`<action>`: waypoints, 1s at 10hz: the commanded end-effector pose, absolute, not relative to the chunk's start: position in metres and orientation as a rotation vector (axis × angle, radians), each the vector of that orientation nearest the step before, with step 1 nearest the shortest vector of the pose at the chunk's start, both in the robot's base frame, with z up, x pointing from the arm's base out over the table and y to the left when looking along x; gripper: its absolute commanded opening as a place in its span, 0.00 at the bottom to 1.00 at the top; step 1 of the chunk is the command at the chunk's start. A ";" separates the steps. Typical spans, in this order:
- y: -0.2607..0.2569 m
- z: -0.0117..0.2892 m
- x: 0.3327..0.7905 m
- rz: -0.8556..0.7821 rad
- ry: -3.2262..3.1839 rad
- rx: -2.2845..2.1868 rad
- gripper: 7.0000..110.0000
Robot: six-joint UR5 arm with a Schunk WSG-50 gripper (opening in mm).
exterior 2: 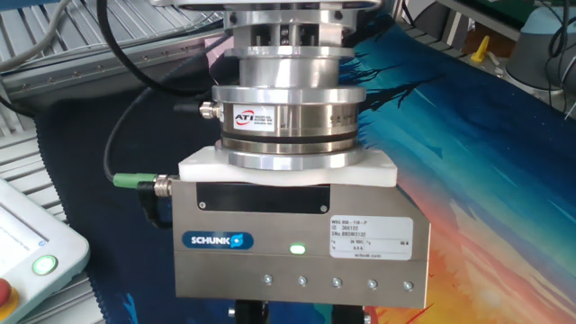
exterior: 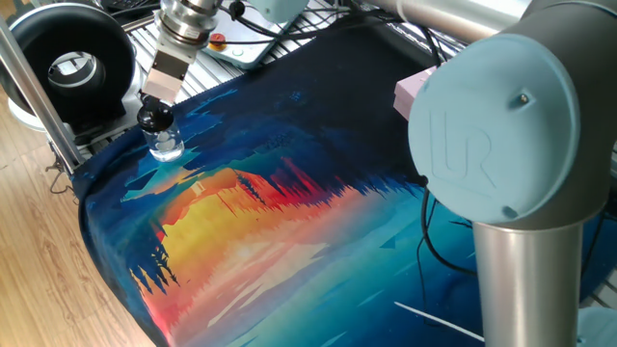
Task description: Unscrew the lid from the jar
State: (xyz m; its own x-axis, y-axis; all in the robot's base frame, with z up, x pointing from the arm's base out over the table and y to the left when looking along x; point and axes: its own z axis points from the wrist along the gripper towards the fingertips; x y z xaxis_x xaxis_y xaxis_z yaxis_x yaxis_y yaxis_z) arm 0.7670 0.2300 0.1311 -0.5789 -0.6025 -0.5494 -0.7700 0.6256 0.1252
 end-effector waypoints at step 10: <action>0.236 0.135 0.782 0.541 2.308 -1.002 0.36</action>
State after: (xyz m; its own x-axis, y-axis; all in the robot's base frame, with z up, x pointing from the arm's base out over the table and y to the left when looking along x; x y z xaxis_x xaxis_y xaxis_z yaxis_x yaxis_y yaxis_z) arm 0.7733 0.2414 0.1331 -0.5859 -0.5292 -0.6137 -0.7536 0.6344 0.1724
